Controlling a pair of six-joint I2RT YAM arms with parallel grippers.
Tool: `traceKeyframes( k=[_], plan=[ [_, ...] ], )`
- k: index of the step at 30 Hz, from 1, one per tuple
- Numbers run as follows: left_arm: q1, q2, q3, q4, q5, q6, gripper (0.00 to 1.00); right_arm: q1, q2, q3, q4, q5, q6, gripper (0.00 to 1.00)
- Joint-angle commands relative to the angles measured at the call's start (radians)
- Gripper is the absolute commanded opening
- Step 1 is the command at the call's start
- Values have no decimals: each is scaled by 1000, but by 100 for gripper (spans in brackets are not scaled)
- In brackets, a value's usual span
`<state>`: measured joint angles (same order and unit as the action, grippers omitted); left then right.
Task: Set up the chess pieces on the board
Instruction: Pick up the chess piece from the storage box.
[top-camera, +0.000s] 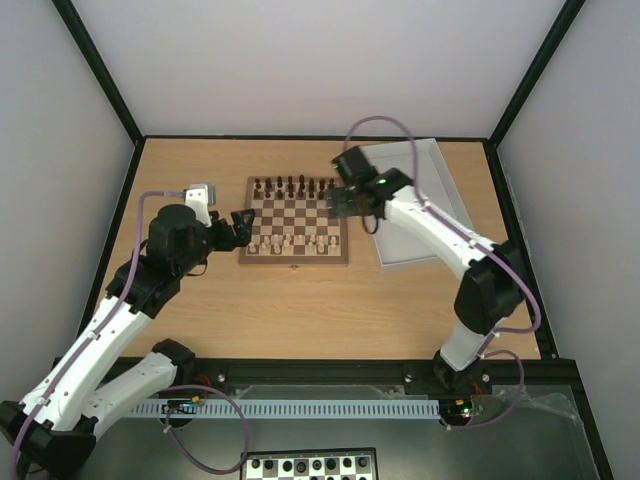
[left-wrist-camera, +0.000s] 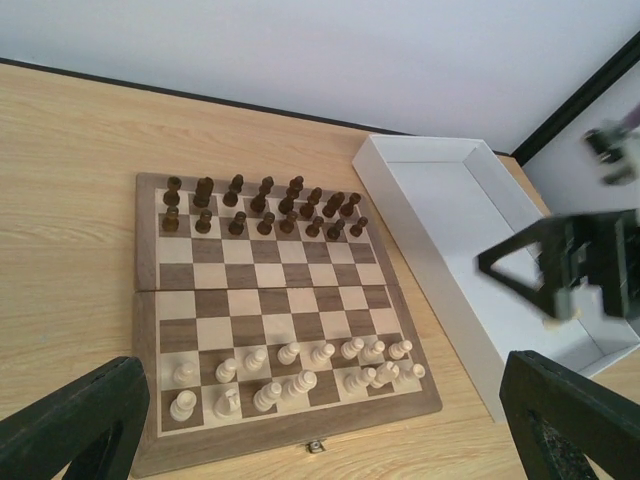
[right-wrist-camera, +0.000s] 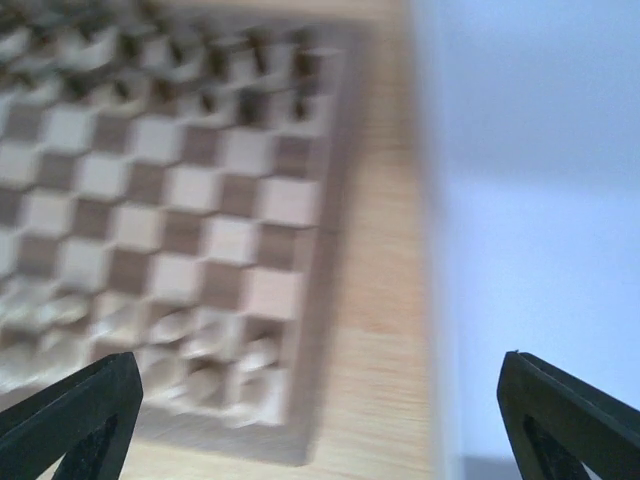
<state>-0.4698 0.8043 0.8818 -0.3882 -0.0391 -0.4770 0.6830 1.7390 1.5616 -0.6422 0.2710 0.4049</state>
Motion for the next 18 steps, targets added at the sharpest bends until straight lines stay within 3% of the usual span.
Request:
traceKeyframes(
  k=[1, 5, 9, 18],
  plan=[
    [5, 20, 31, 15, 36, 16, 100, -191, -100, -111, -26, 94, 17, 99],
    [5, 56, 39, 35, 71, 26, 100, -397, -180, -259, 56, 123, 40, 100],
    [6, 92, 42, 48, 118, 36, 100, -560, -213, -360, 98, 103, 43, 73],
    [5, 93, 42, 55, 169, 35, 99, -656, -156, -451, 147, 59, 50, 53]
  ],
)
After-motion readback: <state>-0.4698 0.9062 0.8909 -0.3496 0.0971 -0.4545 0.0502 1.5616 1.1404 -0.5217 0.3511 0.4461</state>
